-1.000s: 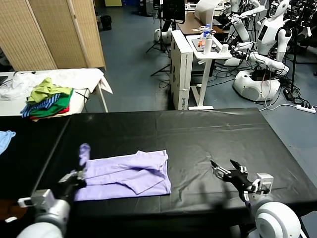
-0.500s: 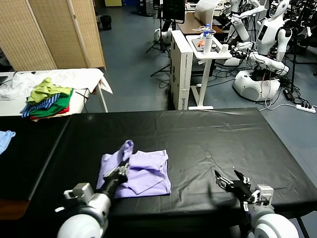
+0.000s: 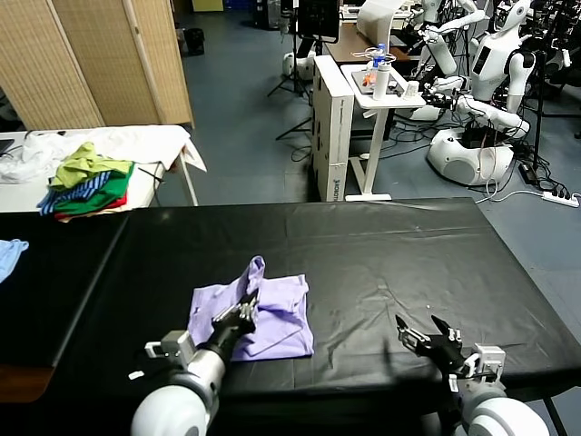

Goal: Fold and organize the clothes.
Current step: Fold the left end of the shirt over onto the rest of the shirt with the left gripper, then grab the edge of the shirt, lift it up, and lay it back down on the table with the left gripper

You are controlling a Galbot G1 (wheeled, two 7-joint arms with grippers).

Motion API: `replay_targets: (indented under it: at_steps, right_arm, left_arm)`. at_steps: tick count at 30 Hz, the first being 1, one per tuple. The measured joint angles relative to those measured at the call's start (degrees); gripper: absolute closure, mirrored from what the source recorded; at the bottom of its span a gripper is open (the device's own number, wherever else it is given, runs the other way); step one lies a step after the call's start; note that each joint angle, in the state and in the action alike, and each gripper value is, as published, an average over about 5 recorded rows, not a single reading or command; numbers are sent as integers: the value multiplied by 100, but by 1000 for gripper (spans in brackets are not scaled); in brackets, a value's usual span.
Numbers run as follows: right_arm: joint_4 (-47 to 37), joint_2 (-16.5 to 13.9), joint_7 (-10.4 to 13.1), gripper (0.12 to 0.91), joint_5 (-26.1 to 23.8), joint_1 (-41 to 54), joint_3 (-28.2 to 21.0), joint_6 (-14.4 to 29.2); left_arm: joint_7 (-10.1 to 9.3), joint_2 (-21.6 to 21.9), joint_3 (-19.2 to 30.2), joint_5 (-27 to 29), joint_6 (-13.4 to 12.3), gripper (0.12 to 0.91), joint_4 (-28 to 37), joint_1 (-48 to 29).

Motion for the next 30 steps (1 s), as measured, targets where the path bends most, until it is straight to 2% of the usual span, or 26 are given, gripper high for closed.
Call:
replay_targets:
  at_steps: [10,13,16,18,22,25,30]
  right_arm:
    - [-10,-169,-64,118,-5,159,-174,-6]
    - [-23,-234,-131,118,-34,225,-270,3]
    - [-15,-320,-217,118,-52,319,-426,15]
    - [14,-398,-298,118,-34,395,-563,30]
    - [102,-616,-464,118,83,614,-905,88]
    - [138,-811,-591,118,140,881,-1266,140]
    - [75,-1089,-697,118,134,1525,-2095,179]
  left_arm:
    - [43,-215,218,323,-67,851,150,57]
    - [55,-302,303,441,-116,818,194,82]
    - [55,-423,395,524,-159,644,234,81]
    - [51,-528,452,533,-177,473,237,83]
    - [58,-678,457,544,-202,237,166,114]
    - [109,-659,319,687,-276,142,109,150]
    - [163,-428,-137,921,-462,124,64,256]
